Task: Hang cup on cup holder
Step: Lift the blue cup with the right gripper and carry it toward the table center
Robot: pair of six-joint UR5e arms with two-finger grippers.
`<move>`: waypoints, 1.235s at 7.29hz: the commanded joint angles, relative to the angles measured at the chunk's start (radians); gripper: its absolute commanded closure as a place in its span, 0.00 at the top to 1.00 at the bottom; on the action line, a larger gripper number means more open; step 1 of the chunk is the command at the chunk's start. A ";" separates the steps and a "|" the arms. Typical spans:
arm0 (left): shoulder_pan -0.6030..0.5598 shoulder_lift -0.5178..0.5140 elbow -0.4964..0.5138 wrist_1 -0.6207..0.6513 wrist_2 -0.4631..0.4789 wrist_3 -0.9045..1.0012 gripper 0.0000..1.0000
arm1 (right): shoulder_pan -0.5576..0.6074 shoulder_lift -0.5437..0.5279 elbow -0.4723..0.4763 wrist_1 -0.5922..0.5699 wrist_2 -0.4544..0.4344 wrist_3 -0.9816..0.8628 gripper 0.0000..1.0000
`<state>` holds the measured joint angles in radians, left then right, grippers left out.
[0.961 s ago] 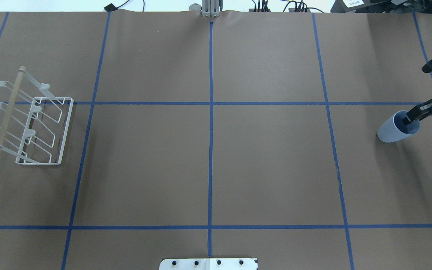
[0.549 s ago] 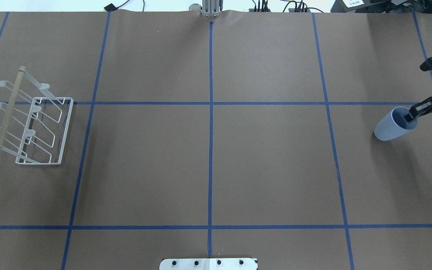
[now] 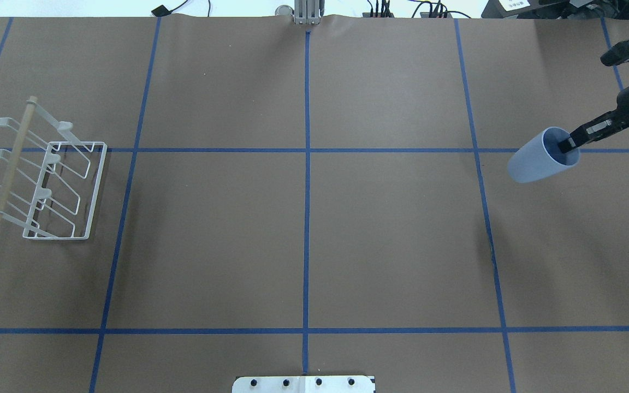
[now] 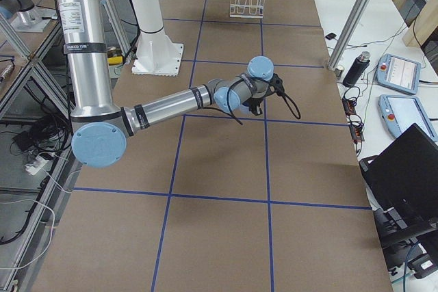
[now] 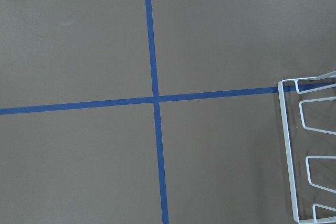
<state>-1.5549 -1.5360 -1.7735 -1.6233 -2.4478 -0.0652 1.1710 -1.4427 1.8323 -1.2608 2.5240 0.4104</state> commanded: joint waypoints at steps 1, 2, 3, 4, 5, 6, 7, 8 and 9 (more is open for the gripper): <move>0.025 -0.027 -0.004 -0.067 -0.072 -0.104 0.98 | -0.002 0.093 0.056 0.105 0.062 0.274 0.00; 0.064 -0.027 0.005 -0.214 -0.071 -0.261 0.98 | -0.008 0.094 0.042 0.297 0.056 0.464 0.00; 0.091 -0.027 0.003 -0.348 -0.074 -0.426 0.98 | -0.014 0.093 0.022 0.477 0.052 0.657 0.00; 0.137 -0.027 -0.001 -0.516 -0.074 -0.609 0.98 | -0.030 0.091 0.012 0.646 0.029 0.827 0.00; 0.191 -0.029 0.003 -0.702 -0.069 -0.806 0.98 | -0.057 0.087 0.012 0.804 -0.012 1.001 0.00; 0.222 -0.047 0.003 -0.848 -0.065 -0.970 0.98 | -0.095 0.078 0.010 0.960 -0.066 1.144 0.00; 0.246 -0.064 0.000 -0.974 -0.065 -1.051 0.98 | -0.132 0.071 0.002 1.111 -0.106 1.254 0.00; 0.265 -0.094 -0.007 -1.057 -0.065 -1.141 0.98 | -0.155 0.068 -0.002 1.238 -0.134 1.347 0.00; 0.282 -0.143 -0.007 -1.140 -0.063 -1.285 0.98 | -0.171 0.068 -0.031 1.349 -0.172 1.387 0.00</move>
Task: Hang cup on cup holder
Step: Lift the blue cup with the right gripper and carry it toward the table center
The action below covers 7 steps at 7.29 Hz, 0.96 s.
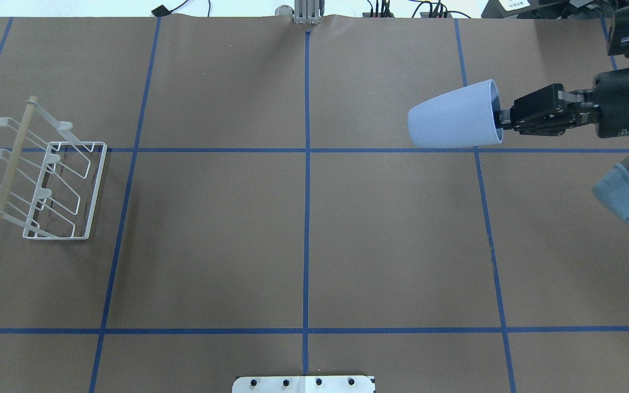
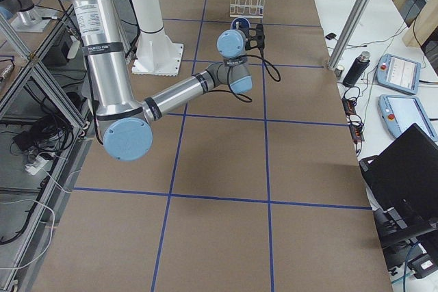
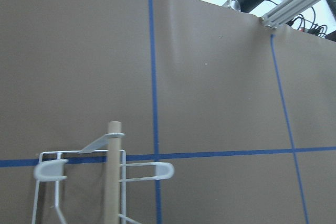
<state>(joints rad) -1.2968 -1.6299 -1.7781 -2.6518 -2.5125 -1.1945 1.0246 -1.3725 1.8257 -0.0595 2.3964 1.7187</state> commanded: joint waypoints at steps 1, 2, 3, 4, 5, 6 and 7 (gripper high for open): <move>0.052 -0.070 -0.003 -0.191 0.003 -0.291 0.98 | -0.047 0.000 -0.070 0.261 -0.077 0.087 0.00; 0.075 -0.070 -0.003 -0.286 0.004 -0.365 0.98 | -0.084 -0.002 -0.092 0.341 -0.129 0.100 0.00; 0.112 -0.070 -0.004 -0.360 0.038 -0.429 0.98 | -0.113 -0.005 -0.103 0.395 -0.158 0.102 0.00; 0.181 -0.070 -0.004 -0.457 0.117 -0.512 0.98 | -0.142 -0.007 -0.108 0.446 -0.178 0.132 0.00; 0.236 -0.080 -0.004 -0.520 0.170 -0.601 0.98 | -0.181 -0.007 -0.109 0.487 -0.221 0.149 0.00; 0.267 -0.120 -0.018 -0.533 0.194 -0.688 0.98 | -0.205 -0.008 -0.109 0.525 -0.245 0.151 0.00; 0.295 -0.175 -0.021 -0.533 0.195 -0.761 0.98 | -0.219 -0.008 -0.109 0.547 -0.258 0.163 0.00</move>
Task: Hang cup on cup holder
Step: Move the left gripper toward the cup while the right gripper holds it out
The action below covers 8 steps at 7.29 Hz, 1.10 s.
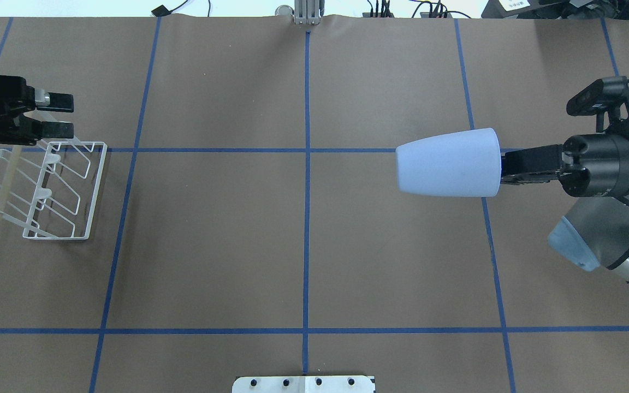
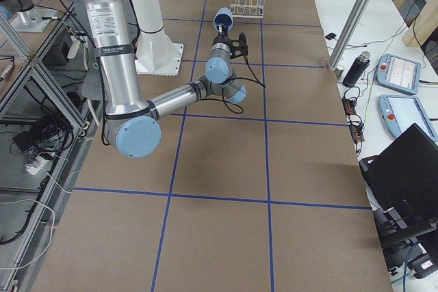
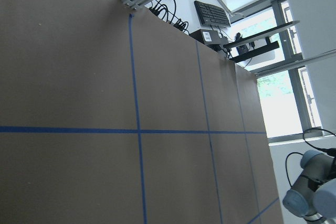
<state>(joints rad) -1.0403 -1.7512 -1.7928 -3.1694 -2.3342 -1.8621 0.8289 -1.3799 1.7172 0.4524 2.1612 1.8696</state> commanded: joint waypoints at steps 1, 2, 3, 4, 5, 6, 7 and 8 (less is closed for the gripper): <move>0.083 -0.113 -0.010 -0.017 0.053 -0.156 0.98 | -0.039 -0.001 -0.004 0.037 -0.027 0.014 0.00; 0.164 -0.140 -0.035 -0.021 0.175 -0.185 0.98 | -0.053 0.001 -0.002 0.055 -0.058 0.014 0.00; 0.269 -0.149 -0.071 -0.021 0.310 -0.181 0.98 | -0.109 0.001 -0.004 0.099 -0.125 0.014 0.00; 0.361 -0.165 -0.083 -0.023 0.408 -0.178 0.98 | -0.144 0.001 -0.004 0.107 -0.180 0.014 0.00; 0.437 -0.200 -0.083 -0.021 0.471 -0.177 0.98 | -0.158 0.013 -0.005 0.118 -0.191 0.014 0.00; 0.498 -0.233 -0.082 -0.021 0.521 -0.178 0.98 | -0.184 0.028 -0.004 0.126 -0.228 0.013 0.00; 0.550 -0.250 -0.082 -0.021 0.561 -0.177 0.98 | -0.200 0.031 -0.004 0.126 -0.234 0.013 0.00; 0.578 -0.255 -0.080 -0.020 0.573 -0.177 0.98 | -0.208 0.033 -0.004 0.126 -0.235 0.013 0.00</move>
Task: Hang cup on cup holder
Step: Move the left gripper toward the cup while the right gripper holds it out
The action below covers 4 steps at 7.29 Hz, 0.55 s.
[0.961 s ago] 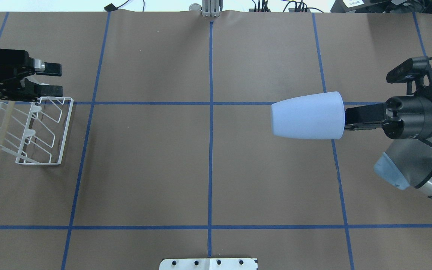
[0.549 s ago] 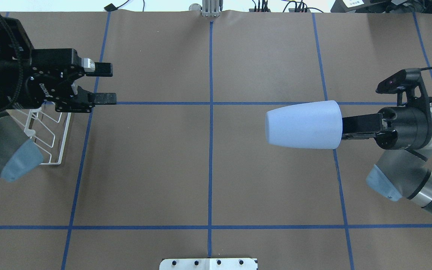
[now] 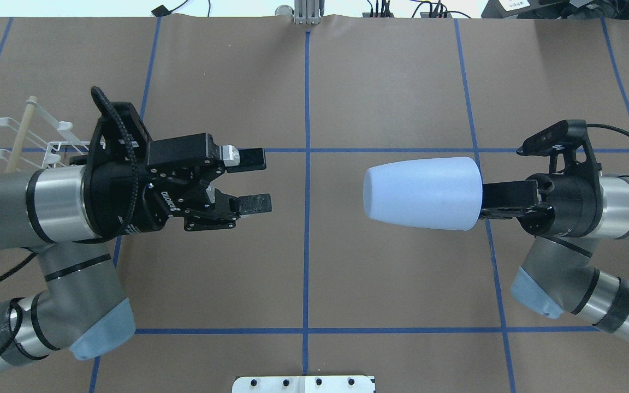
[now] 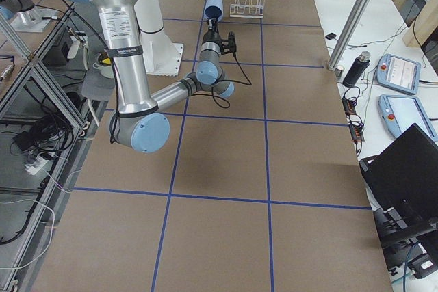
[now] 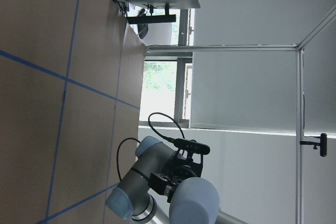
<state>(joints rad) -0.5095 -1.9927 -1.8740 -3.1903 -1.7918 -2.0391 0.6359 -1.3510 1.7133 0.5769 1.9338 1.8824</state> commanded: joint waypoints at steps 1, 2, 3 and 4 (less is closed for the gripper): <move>0.049 -0.014 0.001 0.001 0.029 0.000 0.98 | -0.030 0.004 0.003 0.000 -0.007 -0.005 0.00; 0.078 -0.023 0.004 0.003 0.031 0.000 0.98 | -0.039 0.007 0.002 -0.008 -0.007 -0.006 0.00; 0.089 -0.043 0.009 0.009 0.032 0.000 0.98 | -0.054 0.024 0.000 -0.014 -0.007 -0.005 0.00; 0.092 -0.046 0.013 0.010 0.032 0.000 0.98 | -0.076 0.027 0.000 -0.015 -0.009 -0.005 0.00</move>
<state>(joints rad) -0.4265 -2.0293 -1.8659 -3.1831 -1.7604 -2.0387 0.5825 -1.3317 1.7142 0.5654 1.9264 1.8774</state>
